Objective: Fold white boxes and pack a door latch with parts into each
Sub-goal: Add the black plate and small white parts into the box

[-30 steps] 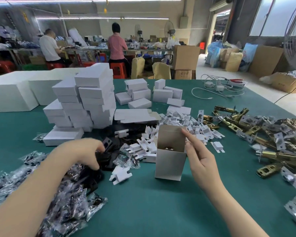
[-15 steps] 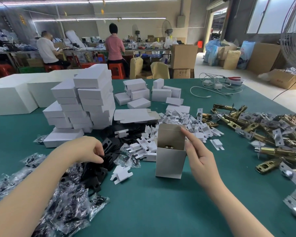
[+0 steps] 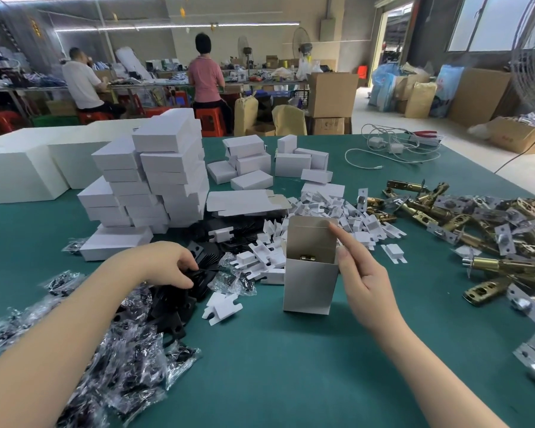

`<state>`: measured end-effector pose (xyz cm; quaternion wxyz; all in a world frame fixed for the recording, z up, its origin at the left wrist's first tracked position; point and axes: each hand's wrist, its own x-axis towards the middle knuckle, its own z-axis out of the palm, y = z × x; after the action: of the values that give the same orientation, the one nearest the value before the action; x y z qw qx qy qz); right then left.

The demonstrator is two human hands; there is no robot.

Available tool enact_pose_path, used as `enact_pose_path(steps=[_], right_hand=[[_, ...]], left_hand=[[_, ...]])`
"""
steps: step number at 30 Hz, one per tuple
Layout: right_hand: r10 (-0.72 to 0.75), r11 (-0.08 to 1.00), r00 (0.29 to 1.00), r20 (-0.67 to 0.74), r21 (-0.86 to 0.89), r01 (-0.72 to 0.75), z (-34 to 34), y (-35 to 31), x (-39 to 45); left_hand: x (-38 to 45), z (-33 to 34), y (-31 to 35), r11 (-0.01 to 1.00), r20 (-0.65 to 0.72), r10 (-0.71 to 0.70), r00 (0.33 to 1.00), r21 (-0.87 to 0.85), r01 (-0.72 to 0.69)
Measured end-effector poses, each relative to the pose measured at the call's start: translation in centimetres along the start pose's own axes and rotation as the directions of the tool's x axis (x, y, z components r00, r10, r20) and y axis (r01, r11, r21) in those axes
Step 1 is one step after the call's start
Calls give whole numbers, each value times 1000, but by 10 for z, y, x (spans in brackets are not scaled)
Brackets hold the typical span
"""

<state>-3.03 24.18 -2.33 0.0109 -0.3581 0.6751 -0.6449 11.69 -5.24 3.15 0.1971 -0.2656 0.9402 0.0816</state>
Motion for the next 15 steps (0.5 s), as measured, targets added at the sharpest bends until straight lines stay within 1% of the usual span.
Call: enact_pose_path(steps=[2,5,6,10,12,15], right_hand=[[-2,1000,1000,0,8,2,0,0,0],[-3,1000,1000,0,5,3,0,0,0],[-2,1000,1000,1,5,2,0,0,0],[-9,1000,1000,3,-1,9,0,1,0],[-11,1000,1000,5,-6,11,-1,1,0],[-5,1000,1000,5,-3,5,-1,0,0]], left_hand=[[2,1,-2,1000,-42,9,999,-19,-10],[7,1,-5,1000,-143,22,989,-16,-25],[8,1,-7,999,-154,22,988,-22,-26],[6,1,-12,988,-73,15,997,-149,-26],[4,0,-13,985,-40,43,998,-166,-49],[1,-2,-12,967,1,23,1000,-254,-22]])
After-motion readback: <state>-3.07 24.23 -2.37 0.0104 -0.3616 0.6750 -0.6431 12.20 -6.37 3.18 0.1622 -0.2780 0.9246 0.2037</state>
